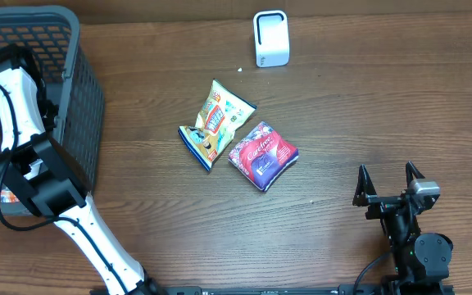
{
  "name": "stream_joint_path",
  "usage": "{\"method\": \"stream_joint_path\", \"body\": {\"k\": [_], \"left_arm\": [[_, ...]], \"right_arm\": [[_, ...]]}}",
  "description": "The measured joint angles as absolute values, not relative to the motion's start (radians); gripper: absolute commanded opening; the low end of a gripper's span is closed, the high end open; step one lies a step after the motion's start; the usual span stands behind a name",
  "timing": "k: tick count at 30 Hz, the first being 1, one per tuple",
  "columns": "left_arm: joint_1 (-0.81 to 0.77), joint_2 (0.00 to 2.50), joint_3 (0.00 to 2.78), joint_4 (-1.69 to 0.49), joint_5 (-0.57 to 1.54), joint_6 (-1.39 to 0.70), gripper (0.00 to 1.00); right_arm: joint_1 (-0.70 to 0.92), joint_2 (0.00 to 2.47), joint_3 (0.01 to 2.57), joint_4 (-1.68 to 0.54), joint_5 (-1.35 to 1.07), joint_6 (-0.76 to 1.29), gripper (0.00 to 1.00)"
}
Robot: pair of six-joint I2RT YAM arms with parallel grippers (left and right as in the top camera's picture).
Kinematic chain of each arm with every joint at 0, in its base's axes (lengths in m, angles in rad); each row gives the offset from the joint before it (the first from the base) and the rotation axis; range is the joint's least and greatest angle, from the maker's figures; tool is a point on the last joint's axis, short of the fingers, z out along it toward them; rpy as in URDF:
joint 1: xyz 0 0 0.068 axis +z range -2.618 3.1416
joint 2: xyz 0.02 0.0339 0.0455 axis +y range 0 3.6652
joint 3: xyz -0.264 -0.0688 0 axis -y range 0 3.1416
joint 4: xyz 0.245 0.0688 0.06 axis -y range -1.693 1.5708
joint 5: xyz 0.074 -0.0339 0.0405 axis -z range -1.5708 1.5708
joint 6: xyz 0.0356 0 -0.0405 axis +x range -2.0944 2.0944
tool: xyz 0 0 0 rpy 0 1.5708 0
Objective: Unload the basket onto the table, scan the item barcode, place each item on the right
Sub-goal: 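Move the left gripper into the basket and grasp the white bottle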
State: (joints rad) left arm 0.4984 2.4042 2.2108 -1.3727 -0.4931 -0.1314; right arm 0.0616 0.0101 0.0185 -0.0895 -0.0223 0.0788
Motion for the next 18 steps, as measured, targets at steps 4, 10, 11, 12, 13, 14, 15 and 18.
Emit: {"method": "stream_joint_path", "body": {"k": [4,10,11,12,13,14,15,18], "left_arm": [[0.5,2.4,2.211,-1.394,-0.441,-0.132,1.0],[0.537,2.34,2.211,-1.409,-0.296,-0.123,1.0],[0.549,2.315,2.211,-1.411,-0.271,-0.12,0.98],[0.564,2.28,2.211,-1.412,-0.246,-0.118,0.98],[0.582,2.246,2.211,-1.418,-0.223,-0.115,0.98],[0.616,2.192,2.213,-1.433,-0.184,-0.11,0.98],[0.637,2.166,2.213,-1.436,-0.161,-0.107,0.98],[0.696,2.143,2.197,-1.385,-0.078,-0.075,1.0]], "right_arm": [[0.062,0.01,0.019,-0.089,-0.023,0.079,1.0],[0.062,0.01,0.019,-0.09,-0.022,0.078,1.0],[0.062,0.01,0.019,-0.09,-0.022,0.078,1.0],[0.062,0.01,0.019,-0.09,-0.023,0.079,1.0],[0.062,0.01,0.019,-0.09,-0.022,0.078,1.0],[0.062,0.01,0.019,-0.09,-0.022,0.078,1.0],[0.062,0.01,0.019,-0.09,-0.022,0.078,1.0],[0.062,0.01,0.019,-0.089,-0.023,0.079,1.0]]}}
